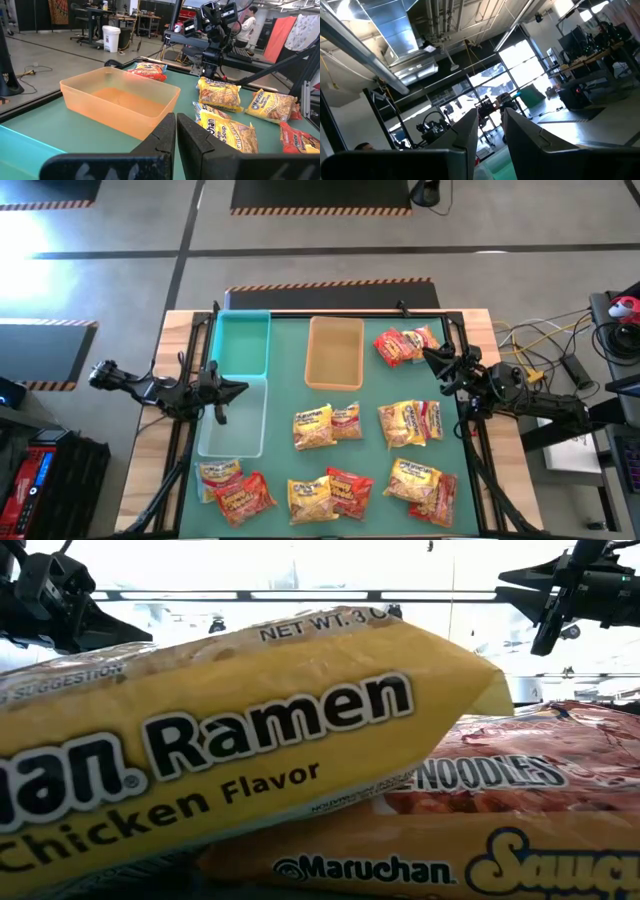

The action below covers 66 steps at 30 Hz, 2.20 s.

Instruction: Sort Maruchan noodles

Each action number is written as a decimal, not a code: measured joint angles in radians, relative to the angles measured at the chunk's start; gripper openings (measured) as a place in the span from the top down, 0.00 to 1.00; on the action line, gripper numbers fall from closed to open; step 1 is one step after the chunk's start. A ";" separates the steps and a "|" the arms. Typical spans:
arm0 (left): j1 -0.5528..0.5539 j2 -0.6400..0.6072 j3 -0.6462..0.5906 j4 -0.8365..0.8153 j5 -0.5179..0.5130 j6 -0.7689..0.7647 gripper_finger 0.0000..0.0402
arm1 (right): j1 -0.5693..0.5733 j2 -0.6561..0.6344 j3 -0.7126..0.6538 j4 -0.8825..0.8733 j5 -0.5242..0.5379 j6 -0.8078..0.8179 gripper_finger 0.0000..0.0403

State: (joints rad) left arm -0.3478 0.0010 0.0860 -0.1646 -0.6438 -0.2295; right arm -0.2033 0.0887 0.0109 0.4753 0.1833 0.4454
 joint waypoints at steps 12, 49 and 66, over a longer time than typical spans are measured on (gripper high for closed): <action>0.000 0.000 0.000 0.000 0.000 0.000 1.00 | 0.000 0.000 0.000 0.000 0.000 0.000 0.79; 0.001 0.000 0.000 0.075 -0.002 0.012 1.00 | 0.000 0.000 0.000 0.000 0.000 0.000 0.79; 0.001 0.000 0.000 0.420 -0.083 -0.149 1.00 | 0.000 0.000 0.000 0.000 0.000 0.000 0.79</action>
State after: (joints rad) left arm -0.3470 0.0013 0.0860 0.2551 -0.7265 -0.3788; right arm -0.2031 0.0887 0.0113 0.4751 0.1833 0.4454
